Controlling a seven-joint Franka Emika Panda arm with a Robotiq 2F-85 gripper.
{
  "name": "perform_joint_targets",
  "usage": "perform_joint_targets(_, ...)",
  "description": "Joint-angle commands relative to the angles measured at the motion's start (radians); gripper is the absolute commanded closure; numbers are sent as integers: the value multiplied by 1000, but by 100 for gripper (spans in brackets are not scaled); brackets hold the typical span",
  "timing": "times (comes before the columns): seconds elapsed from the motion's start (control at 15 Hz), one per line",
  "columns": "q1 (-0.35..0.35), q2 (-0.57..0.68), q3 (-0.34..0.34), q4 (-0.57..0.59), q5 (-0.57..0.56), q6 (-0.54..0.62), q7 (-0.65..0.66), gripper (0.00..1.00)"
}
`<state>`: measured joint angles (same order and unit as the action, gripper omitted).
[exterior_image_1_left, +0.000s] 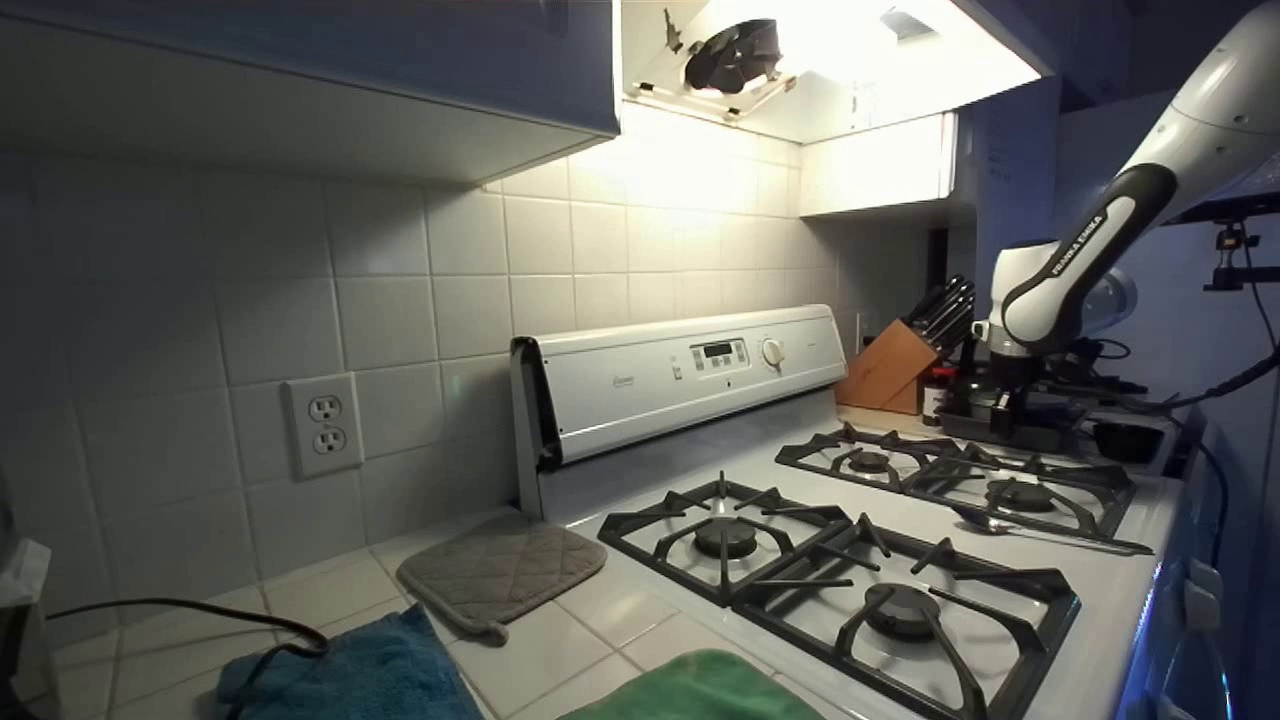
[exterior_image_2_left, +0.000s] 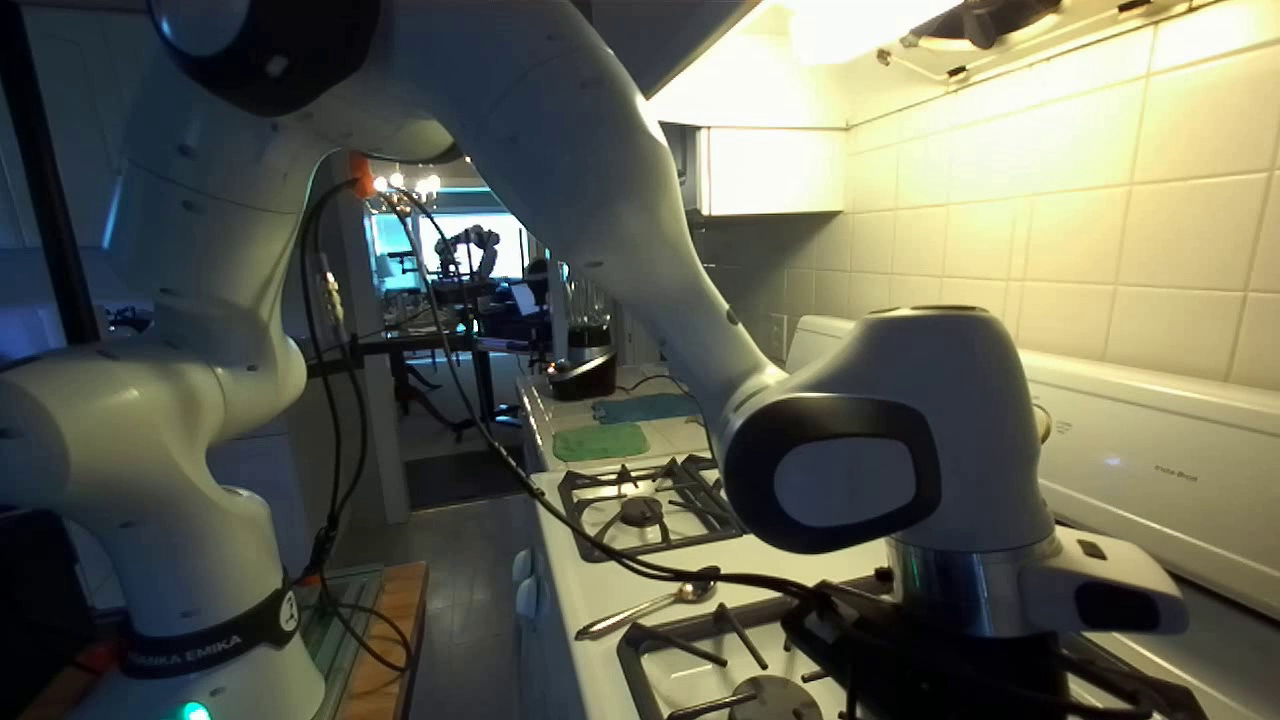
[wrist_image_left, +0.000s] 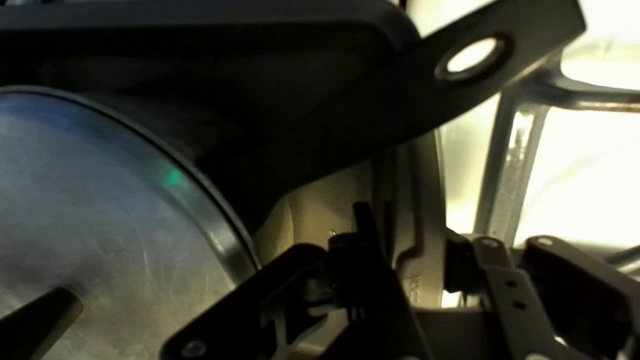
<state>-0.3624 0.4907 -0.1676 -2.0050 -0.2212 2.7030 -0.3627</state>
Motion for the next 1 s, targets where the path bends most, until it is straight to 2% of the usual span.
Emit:
perform_joint_targets(0.0,-16,19,14,32,34,15,-28,74)
perform_joint_targets(0.07,-15,19,15,33,35,15,-28,69)
perform_joint_targets(0.13,-16,17,17,33,37,14,-30,54)
perform_joint_targets(0.2,-16,14,19,33,38,14,-31,45)
perform_joint_targets(0.6,-17,3,33,40,45,15,-37,3)
perform_joint_targets(0.67,-19,-1,38,38,51,14,-41,0)
perform_joint_targets(0.93,-18,-26,59,26,84,0,-49,0)
